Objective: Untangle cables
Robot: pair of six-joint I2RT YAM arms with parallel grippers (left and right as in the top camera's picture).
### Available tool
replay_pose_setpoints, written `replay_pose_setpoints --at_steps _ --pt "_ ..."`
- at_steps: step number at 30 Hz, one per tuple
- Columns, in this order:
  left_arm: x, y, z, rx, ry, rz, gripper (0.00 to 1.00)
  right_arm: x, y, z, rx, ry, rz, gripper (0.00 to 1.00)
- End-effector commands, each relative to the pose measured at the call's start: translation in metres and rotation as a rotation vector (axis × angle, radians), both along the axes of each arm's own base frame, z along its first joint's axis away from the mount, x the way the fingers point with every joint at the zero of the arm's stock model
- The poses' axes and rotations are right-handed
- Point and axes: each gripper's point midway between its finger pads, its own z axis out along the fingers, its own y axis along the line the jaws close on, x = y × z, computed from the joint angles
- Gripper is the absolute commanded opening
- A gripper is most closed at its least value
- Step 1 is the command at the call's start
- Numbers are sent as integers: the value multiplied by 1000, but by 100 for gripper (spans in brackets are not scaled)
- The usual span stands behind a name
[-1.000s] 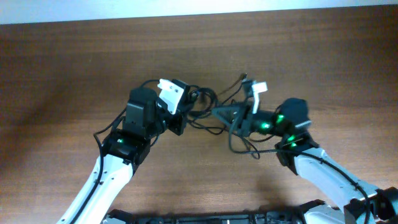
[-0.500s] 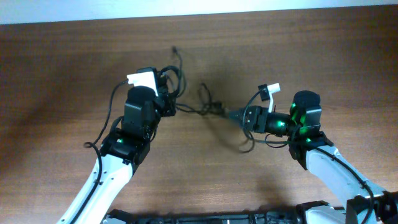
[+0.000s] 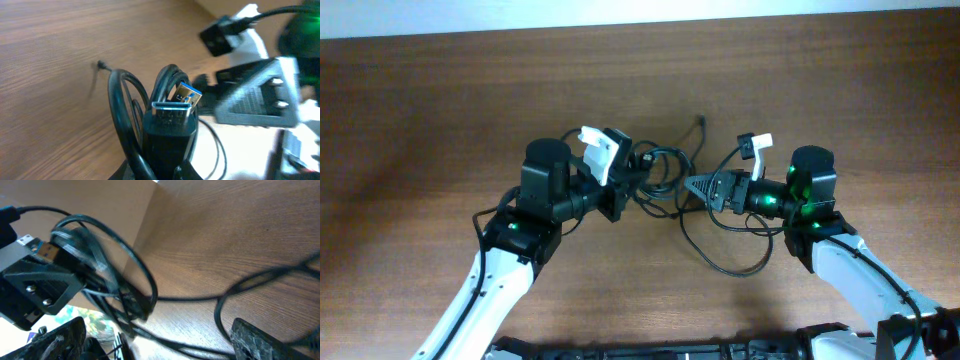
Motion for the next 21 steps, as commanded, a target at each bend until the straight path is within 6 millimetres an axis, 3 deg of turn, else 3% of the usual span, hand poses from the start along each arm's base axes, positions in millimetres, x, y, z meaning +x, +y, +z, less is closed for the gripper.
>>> replay_pose_setpoints --at_steps 1,6,8,12,14,15,16,19,20,21 --pt "-27 -25 19 -125 1 -238 0 -5 3 8 -6 -88 55 91" --pt "-40 -34 16 -184 51 -349 0 -7 7 25 17 -204 105 89" --pt "-45 -37 19 -216 54 -400 0 -6 7 27 14 -228 107 80" --pt "-41 -39 26 -240 46 -395 0 -8 7 27 12 -236 117 41" --pt "-36 -39 27 -237 38 -370 3 -11 9 28 21 -236 136 13" --pt "-32 -38 25 -226 35 -349 8 -12 9 28 25 -232 141 4" --pt "-27 -37 21 -210 37 -317 14 -11 9 28 27 -226 137 4" --pt "-15 -32 11 -177 83 -217 50 -5 2 30 56 -144 88 4" --pt "-12 -30 9 -181 116 -179 66 -2 -2 31 64 -133 69 4" --pt "-8 -29 8 -184 144 -143 90 4 -11 33 75 -117 33 4"
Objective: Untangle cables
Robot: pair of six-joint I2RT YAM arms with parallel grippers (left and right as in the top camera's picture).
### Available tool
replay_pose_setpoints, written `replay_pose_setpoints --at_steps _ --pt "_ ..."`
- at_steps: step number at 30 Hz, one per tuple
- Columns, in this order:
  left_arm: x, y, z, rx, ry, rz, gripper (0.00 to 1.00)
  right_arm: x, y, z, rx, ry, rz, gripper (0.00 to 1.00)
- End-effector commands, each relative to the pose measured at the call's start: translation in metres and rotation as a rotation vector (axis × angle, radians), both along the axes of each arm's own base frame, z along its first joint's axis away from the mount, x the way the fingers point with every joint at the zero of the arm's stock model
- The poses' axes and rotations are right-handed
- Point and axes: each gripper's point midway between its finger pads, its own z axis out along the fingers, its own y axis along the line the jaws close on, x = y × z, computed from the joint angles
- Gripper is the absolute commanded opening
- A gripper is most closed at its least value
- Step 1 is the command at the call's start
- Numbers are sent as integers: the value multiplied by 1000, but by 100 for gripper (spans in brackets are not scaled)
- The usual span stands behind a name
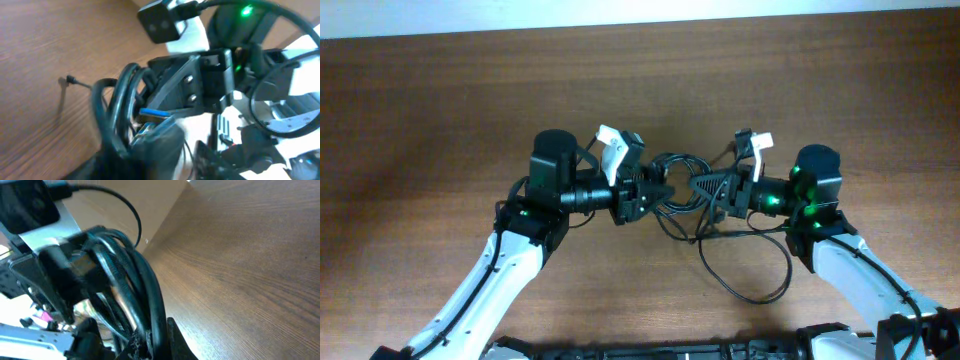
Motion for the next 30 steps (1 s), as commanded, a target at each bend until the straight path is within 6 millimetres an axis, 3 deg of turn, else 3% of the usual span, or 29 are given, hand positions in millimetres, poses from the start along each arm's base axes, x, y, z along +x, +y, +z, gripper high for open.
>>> replay_pose_setpoints --at_steps 1,5,8,12,15,18,19,21,22,26,30 --pt "19 6 -1 14 94 141 100 18 -24 6 46 89 -112 4" --pt "33 13 -7 9 219 284 99 33 -53 6 72 144 -222 4" --pt "43 19 -10 -17 336 394 99 33 -55 6 68 136 -224 4" --pt "44 16 -5 -131 603 484 79 33 -55 5 57 113 -222 4" --pt "39 -3 14 -196 587 434 71 33 -55 5 47 93 -219 4" --pt "32 -29 47 -277 453 354 65 33 -55 5 43 83 -217 4" --pt "32 -33 49 -285 436 362 57 33 -55 5 43 83 -217 4" --pt "33 -35 37 -248 457 422 43 33 -55 5 43 84 -217 4" --pt "33 -34 27 -220 476 453 41 33 -55 5 43 83 -216 4" --pt "32 -24 -8 -106 543 573 41 31 -54 2 44 106 -213 4" --pt "42 -16 -11 -101 518 647 42 28 -53 -1 46 130 -201 4"
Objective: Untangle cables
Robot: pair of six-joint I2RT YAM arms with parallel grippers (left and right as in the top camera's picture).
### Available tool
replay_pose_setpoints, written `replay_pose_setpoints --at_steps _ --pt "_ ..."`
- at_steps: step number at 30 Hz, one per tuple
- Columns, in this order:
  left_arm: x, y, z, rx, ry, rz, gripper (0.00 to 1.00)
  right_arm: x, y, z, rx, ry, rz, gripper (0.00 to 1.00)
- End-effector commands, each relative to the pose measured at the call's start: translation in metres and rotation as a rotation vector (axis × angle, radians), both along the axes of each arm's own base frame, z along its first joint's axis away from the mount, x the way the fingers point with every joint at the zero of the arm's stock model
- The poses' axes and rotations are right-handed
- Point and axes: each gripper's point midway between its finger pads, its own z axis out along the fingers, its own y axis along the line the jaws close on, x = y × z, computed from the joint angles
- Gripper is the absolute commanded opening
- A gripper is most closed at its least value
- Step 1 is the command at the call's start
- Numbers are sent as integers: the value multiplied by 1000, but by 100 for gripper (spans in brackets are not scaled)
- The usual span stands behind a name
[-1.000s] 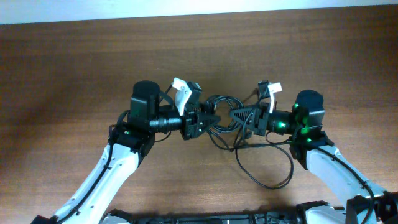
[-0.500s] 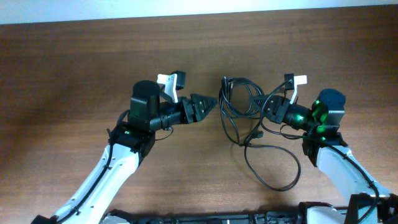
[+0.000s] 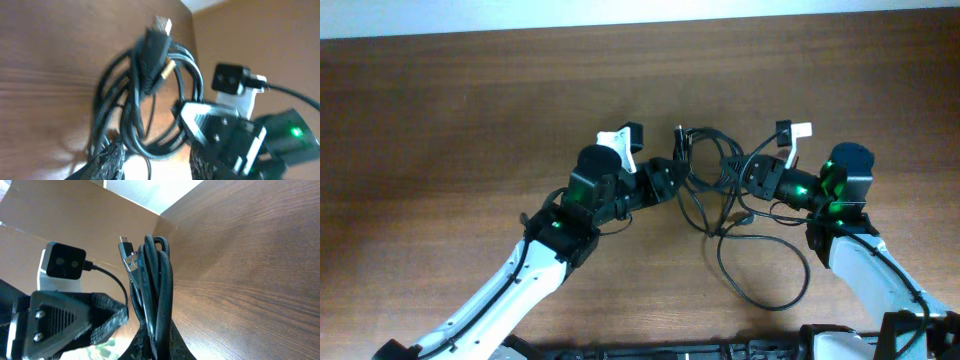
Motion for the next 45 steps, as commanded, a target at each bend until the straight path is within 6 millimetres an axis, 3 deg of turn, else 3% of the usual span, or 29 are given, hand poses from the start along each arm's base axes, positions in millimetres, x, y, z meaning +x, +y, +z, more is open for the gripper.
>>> replay_pose_setpoints --at_steps 1,7,12,18,25,28,31,36,39,45 --pt "14 9 2 30 -29 95 41 -3 2 4 0 -24 25 4" --pt "17 7 -14 47 7 98 36 -6 4 6 7 -25 47 4" --pt "20 -8 -3 -2 -47 63 33 -6 4 6 7 -25 47 4" --pt "21 -11 -14 10 -28 60 16 -9 5 7 13 -26 65 4" --pt "22 -17 -19 10 -30 48 21 -9 5 6 14 -26 65 4" --pt "23 -18 -18 8 -34 50 3 -9 5 7 13 -26 64 4" --pt "24 -19 -14 -5 -50 48 0 -9 5 6 13 -26 64 4" --pt "31 -23 21 -103 -158 30 0 -9 5 6 -7 -61 69 4" --pt "37 -7 43 -157 -194 14 0 -6 3 -1 -27 -46 45 4" --pt "56 43 61 -243 -152 45 0 -1 -4 -20 -63 42 -28 4"
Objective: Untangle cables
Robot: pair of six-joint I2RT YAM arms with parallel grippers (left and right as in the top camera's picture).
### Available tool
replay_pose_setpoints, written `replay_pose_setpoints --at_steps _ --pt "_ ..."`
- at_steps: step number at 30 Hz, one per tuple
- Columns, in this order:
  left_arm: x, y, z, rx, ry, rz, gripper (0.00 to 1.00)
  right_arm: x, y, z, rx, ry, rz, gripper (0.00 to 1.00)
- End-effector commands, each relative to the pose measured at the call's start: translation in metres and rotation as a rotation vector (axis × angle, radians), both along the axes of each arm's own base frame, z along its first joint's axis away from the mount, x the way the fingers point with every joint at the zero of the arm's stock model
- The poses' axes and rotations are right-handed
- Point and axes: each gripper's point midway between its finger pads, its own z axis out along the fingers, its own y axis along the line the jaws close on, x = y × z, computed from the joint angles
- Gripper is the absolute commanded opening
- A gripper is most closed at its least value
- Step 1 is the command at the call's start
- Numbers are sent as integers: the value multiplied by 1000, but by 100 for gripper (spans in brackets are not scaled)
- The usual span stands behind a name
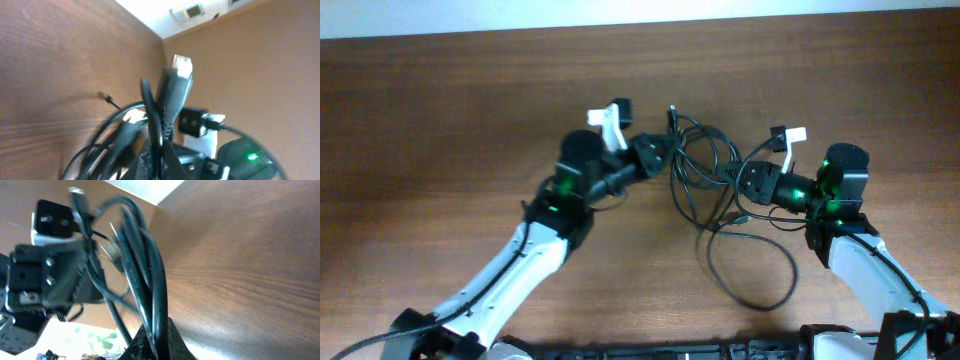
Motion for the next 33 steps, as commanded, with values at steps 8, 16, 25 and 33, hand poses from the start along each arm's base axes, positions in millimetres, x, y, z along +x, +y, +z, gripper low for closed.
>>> replay_pose_setpoints --at_steps 8,16,25,33 --pt "37 114 38 -117 -20 104 0 6 -6 -6 -58 -31 -42 4" --pt "59 195 31 -116 9 307 0 6 -6 -6 -58 -31 -42 4" --pt "25 141 -24 -4 210 146 0 6 -6 -7 -57 -30 -42 4" --pt "22 116 -13 -2 150 84 0 1 -5 -14 -51 30 -35 66"
